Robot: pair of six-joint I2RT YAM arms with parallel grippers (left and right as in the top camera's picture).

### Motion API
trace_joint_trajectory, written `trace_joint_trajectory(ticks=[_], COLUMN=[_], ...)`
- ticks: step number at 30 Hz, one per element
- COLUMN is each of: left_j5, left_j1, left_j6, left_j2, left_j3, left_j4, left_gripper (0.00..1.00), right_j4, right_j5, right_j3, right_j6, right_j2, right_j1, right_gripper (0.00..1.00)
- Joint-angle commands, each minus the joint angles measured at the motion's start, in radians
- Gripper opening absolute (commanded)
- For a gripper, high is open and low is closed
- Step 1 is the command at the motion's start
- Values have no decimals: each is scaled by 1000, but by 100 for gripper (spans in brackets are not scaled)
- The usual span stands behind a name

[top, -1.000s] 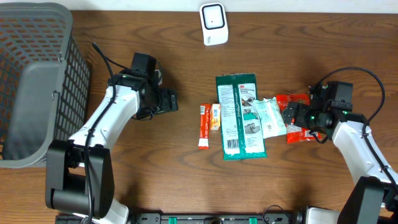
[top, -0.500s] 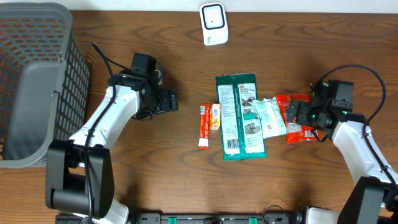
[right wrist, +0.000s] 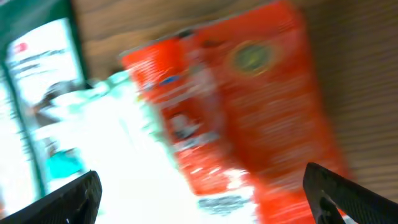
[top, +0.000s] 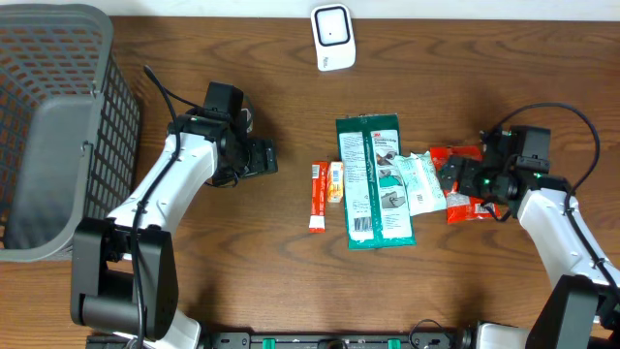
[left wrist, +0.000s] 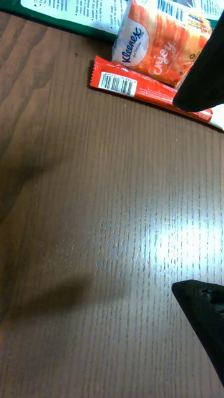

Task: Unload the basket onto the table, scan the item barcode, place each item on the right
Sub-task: 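Release the red HACKS bag and move the right gripper to the pale green packet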

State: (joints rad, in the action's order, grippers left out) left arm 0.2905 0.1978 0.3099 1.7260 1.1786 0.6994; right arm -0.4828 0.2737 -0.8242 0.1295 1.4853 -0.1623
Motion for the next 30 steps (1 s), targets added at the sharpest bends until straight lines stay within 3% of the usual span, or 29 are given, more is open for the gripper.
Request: trace_joint_trajectory(ticks=[1, 4, 5, 11, 14, 16, 18, 23, 26, 30], left_j5=[12, 12, 12, 12, 12, 12, 12, 12, 12, 12], left_j1=[-3, -3, -3, -3, -3, -3, -3, -3, -3, -3], left_j6=[-13, -13, -13, -13, -13, -13, -13, -13, -13, -13], left_j2=[-22, -22, -22, -22, -22, -22, -22, -22, -22, -22], left_j3=[10, 10, 10, 10, 10, 10, 10, 10, 10, 10], left_j4=[2, 2, 2, 2, 2, 2, 2, 2, 2, 2], left_gripper=[87, 87, 87, 87, 87, 87, 87, 87, 87, 87], right_j4=[2, -131, -227, -709, -810, -826, -816, -768, -729, -692], right_j5=[255, 256, 255, 255, 255, 253, 200, 108, 109, 108], right_j3=[-21, -127, -206, -644, -711, -706, -682, -603, -555, -535], right_j6=[39, 42, 42, -58, -64, -83, -87, -113, -126, -173], right_j2=[-8, -8, -8, -8, -8, -7, -2, 64, 132, 237], right_j1=[5, 5, 5, 15, 40, 67, 120, 244, 262, 261], right_gripper=[93, 34, 1, 1, 1, 2, 18, 49, 55, 56])
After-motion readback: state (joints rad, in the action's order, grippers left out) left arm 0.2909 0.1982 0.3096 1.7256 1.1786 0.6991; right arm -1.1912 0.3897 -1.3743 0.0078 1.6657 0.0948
